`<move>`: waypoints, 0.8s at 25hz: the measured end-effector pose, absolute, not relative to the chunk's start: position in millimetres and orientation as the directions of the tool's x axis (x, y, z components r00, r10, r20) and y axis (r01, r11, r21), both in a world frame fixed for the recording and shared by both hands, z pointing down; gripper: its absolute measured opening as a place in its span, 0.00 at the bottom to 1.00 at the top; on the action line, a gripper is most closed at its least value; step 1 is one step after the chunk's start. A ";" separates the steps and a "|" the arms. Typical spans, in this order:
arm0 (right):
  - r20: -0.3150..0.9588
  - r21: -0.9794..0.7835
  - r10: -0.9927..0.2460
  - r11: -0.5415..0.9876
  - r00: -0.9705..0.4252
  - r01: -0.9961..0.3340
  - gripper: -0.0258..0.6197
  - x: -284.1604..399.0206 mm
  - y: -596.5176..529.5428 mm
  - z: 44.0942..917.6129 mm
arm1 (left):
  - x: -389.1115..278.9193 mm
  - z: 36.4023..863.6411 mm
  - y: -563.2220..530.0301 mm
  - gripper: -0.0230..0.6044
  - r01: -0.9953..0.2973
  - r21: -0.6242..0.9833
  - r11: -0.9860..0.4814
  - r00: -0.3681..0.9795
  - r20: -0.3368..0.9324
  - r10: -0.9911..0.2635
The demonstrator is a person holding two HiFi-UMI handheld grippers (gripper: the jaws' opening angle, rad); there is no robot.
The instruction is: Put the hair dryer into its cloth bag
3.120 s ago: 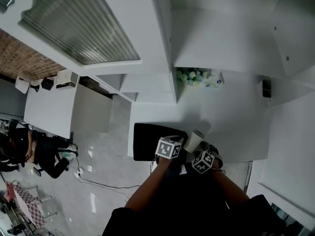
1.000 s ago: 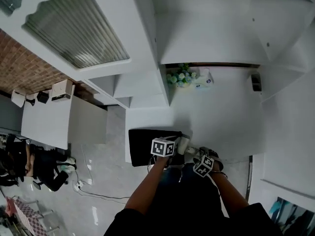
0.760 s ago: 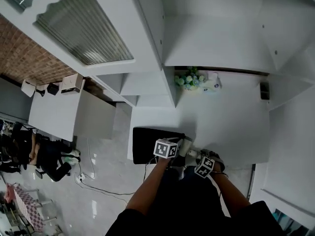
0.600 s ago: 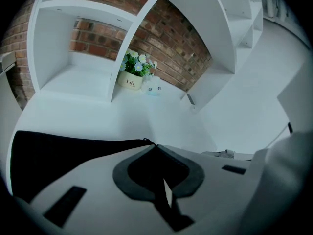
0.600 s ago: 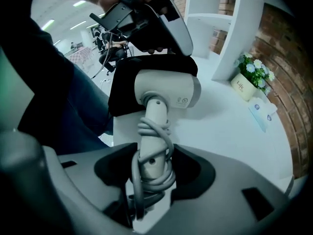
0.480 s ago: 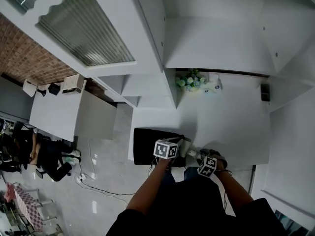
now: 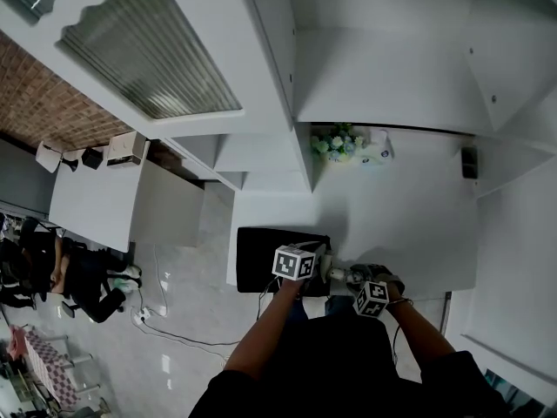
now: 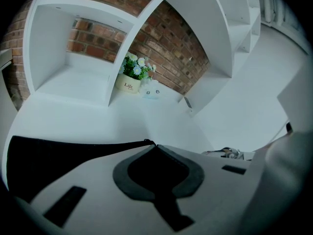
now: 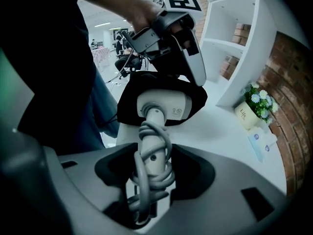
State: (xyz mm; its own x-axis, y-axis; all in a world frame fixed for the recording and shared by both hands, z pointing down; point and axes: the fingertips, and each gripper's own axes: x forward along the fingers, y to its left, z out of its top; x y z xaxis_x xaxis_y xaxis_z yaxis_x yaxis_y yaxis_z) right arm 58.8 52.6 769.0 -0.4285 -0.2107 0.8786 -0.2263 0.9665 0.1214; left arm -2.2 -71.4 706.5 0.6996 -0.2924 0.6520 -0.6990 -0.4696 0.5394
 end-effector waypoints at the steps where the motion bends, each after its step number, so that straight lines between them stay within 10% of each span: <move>1: 0.875 0.113 -0.204 0.968 -0.438 -0.226 0.39 54.6 51.8 769.3 | -0.4 706.4 -71.1 0.08 -0.696 0.544 -0.469 0.703 0.649 -0.291; 20: 0.867 0.041 -0.136 0.978 -0.479 -0.204 0.42 3.6 13.8 794.7 | -5.4 705.1 -69.8 0.08 -0.699 0.581 -0.418 0.711 0.630 -0.313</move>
